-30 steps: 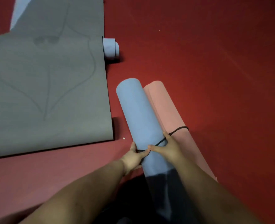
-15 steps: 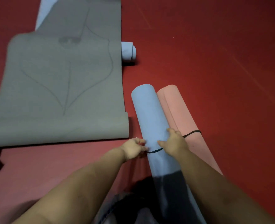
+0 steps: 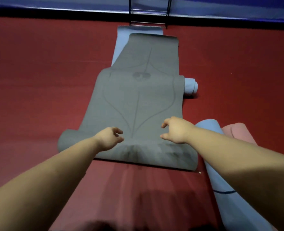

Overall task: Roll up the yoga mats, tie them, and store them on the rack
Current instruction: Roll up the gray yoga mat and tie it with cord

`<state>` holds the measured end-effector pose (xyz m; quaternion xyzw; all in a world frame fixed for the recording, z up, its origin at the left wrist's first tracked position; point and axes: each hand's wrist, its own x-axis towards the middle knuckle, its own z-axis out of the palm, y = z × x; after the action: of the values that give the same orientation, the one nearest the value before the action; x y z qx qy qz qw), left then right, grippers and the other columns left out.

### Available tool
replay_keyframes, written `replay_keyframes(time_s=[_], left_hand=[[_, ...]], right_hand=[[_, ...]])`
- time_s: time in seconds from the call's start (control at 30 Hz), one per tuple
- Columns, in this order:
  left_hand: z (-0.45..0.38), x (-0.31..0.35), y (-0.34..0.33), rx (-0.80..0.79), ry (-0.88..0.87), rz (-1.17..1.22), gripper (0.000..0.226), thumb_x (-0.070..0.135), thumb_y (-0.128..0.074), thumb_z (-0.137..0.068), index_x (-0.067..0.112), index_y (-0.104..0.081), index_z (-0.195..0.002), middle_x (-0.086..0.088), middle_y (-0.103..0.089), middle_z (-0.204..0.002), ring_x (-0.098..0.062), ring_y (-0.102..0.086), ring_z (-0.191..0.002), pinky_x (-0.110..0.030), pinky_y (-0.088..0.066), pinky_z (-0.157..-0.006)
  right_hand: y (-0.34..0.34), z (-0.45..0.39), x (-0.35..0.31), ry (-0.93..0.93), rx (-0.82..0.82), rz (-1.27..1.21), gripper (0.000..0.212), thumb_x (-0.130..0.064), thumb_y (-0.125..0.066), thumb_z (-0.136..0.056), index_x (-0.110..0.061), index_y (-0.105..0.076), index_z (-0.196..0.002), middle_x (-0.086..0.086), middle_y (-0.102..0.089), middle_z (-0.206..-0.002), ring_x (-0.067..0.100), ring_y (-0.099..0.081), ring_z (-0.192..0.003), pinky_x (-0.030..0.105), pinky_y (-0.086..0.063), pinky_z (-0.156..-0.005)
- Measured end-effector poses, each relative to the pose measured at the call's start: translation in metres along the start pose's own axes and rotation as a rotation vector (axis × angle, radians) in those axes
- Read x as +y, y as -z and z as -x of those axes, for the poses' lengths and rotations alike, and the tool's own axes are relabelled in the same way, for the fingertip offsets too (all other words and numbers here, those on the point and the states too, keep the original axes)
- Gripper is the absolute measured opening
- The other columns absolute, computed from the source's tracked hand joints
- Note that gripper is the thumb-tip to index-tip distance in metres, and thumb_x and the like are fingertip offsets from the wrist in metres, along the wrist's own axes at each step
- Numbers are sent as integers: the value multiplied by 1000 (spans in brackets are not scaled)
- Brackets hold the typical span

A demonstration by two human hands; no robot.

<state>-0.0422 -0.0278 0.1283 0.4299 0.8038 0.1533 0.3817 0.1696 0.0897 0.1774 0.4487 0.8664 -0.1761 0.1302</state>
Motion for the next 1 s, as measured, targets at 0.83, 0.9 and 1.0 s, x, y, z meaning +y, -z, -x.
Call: replay_keyframes(time_s=[0.83,0.9,1.0], left_hand=[[-13,-102,-98,-231,-154,-697,76,68,-58,-74,14,-37,-123,-8,-45,-131,-28,-45,-122,-36,-36,-99],[8,-109,-107,-242,-168,-706,54,53,-55,-86,13,-37,-117,-7,-55,-124,-28,-52,-115,-35,-42,-87],[39,-123,-121,-81,-238,-748,29,30,-44,-95,16,-44,-120,-6,-56,-123,-27,-53,-113,-33,-43,-84]], right_hand=[[-190,-12,-15,78,-227,10,51,-61,-62,-77,-20,-42,-99,4,-52,-110,24,-50,-110,32,-37,-92],[-200,11,-18,57,-270,-35,42,-46,-61,-83,-18,-42,-109,3,-58,-103,26,-57,-106,30,-39,-83],[-227,47,-21,96,-54,35,30,-19,-55,-83,-16,-52,-113,3,-61,-108,26,-57,-106,30,-39,-88]])
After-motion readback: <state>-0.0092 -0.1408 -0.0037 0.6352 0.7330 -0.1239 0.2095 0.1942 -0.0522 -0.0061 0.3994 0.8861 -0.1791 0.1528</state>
